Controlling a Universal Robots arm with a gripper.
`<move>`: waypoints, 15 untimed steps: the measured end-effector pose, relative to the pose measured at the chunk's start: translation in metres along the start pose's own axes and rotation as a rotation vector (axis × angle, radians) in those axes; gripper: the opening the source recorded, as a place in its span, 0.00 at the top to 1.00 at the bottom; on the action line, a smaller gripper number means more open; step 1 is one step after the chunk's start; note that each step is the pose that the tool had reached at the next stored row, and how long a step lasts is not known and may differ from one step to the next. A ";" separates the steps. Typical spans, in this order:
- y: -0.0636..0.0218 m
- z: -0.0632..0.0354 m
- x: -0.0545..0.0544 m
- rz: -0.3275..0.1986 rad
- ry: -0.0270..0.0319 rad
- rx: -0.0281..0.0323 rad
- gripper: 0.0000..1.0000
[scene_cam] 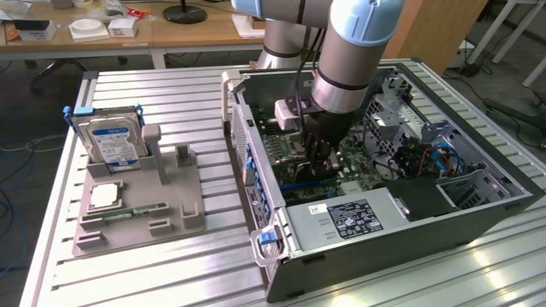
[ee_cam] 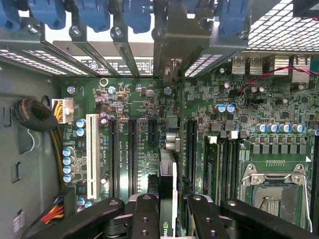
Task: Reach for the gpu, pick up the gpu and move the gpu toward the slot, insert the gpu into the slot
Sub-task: 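Insert the gpu into the slot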
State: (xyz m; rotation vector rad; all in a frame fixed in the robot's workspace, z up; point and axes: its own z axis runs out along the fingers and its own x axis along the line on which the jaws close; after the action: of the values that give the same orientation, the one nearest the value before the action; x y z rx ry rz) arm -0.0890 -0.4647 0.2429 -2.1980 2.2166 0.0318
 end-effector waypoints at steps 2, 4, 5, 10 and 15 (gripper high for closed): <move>0.0001 0.0017 0.000 0.000 0.0000 0.0000 0.73; 0.0001 0.0026 0.000 0.000 0.0004 -0.0003 0.73; 0.0001 0.0026 0.000 0.000 0.0003 -0.0002 0.73; 0.0001 0.0029 0.000 0.000 -0.0002 0.0001 0.73; 0.0001 0.0029 -0.001 0.000 0.0000 -0.0001 0.73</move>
State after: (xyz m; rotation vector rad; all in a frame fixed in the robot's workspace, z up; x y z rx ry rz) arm -0.0891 -0.4641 0.2400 -2.1979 2.2168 0.0318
